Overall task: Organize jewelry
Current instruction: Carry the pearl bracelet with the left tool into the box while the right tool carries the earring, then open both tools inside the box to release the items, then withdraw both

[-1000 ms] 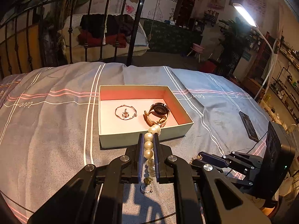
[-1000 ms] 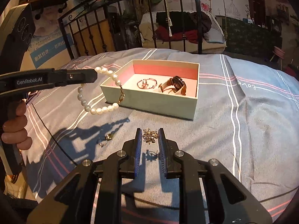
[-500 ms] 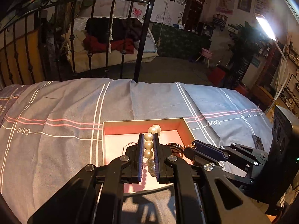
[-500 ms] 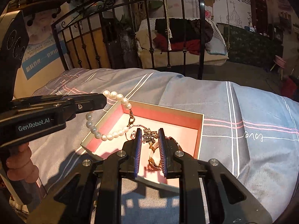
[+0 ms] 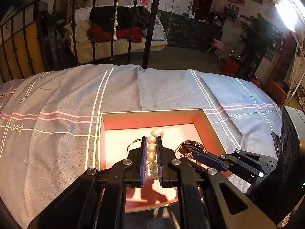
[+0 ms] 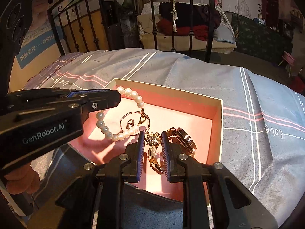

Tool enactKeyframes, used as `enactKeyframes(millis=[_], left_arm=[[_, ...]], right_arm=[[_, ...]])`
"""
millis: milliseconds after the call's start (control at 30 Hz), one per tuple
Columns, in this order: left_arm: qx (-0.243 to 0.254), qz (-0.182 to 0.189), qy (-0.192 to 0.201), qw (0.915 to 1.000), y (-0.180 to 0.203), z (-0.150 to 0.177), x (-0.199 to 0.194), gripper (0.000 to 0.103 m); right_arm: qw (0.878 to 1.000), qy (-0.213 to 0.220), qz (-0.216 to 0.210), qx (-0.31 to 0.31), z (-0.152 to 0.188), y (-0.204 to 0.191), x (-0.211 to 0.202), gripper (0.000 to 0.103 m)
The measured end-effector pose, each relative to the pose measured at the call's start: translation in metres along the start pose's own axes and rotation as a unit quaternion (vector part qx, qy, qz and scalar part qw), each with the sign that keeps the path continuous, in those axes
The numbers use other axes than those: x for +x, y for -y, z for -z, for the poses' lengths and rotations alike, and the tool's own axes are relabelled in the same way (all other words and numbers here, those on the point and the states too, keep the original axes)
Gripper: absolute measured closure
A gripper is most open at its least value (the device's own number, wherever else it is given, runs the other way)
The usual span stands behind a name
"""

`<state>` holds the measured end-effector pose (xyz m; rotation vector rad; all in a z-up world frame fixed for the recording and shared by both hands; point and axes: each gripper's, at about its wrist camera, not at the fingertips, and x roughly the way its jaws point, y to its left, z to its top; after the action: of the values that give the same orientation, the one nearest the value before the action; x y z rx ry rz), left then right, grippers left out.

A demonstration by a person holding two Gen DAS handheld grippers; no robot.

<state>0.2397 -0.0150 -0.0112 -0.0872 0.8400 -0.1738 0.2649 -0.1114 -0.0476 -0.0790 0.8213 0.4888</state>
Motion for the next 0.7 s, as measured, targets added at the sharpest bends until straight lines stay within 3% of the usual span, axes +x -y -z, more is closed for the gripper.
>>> enactKeyframes(millis=[700], left_arm=[[-0.015,-0.027,-0.051,0.9982,-0.011,0.017,0.038,0.094]], right_arm=[[1.0,-0.019,0.006,0.002,0.011,0.001,0.013,0.084]])
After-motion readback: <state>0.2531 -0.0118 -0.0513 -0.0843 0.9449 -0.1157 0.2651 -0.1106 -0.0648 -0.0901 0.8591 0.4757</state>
